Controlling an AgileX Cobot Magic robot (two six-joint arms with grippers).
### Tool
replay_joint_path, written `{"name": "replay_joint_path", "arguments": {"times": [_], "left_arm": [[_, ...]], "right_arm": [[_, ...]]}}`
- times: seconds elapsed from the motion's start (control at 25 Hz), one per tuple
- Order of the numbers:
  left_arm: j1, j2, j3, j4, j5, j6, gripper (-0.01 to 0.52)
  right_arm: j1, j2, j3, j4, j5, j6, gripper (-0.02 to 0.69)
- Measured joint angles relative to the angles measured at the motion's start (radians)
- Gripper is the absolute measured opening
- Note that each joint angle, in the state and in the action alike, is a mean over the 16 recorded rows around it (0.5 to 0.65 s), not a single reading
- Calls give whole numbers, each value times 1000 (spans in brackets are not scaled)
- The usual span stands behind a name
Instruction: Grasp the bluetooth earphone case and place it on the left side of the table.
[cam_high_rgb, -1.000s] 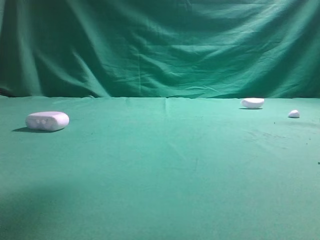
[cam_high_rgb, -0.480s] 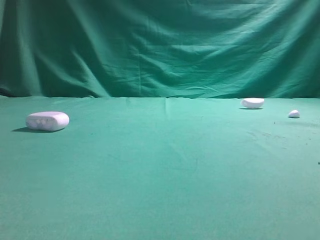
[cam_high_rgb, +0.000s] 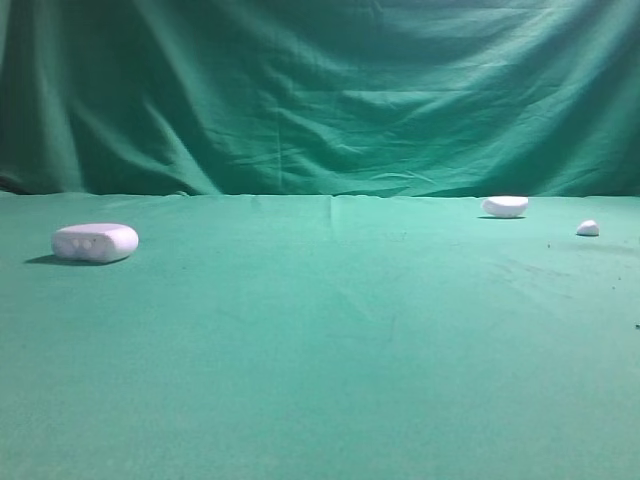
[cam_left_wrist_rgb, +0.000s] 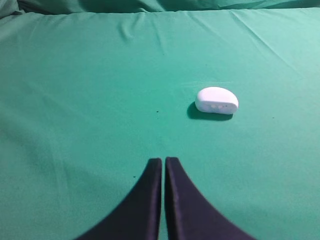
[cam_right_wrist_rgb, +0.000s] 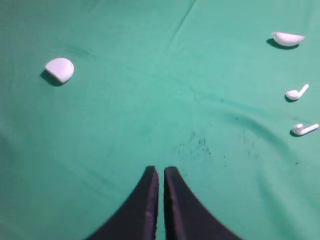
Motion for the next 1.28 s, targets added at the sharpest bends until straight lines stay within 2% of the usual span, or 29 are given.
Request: {"name": "replay_joint_path", "arguments": {"times": [0.32,0.48,0.76,1.28], "left_arm": [[0,0,0,0,0,0,0],[0,0,0,0,0,0,0],[0,0,0,0,0,0,0],[0,0,0,0,0,0,0]], "right_arm": [[-207,-269,308,-34,-231,34,0],[-298,-397,445,-33,-294,56,0],[-366,-527,569,-29,-291,85,0],[-371,-550,585,-16,-239,138,0]]}}
